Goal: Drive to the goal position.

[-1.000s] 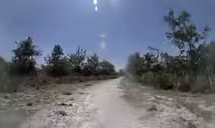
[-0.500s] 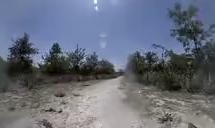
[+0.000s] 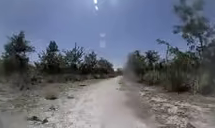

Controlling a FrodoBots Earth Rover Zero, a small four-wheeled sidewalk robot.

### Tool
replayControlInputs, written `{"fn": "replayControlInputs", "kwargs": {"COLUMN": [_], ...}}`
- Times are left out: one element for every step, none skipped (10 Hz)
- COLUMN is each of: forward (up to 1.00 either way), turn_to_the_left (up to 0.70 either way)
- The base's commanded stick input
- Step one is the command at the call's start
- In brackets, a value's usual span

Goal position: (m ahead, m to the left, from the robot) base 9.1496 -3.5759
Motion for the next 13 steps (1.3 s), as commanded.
{"fn": "replayControlInputs", "kwargs": {"forward": [0.7,0.7,0.7,0.7,0.7,0.7,0.7,0.7,0.7,0.7,0.7,0.7,0.7], "turn_to_the_left": [-0.14,-0.09,-0.03,0.0,0.0,0.0,0.0,0.0,0.0,0.0,0.0,0.0,0.0]}}
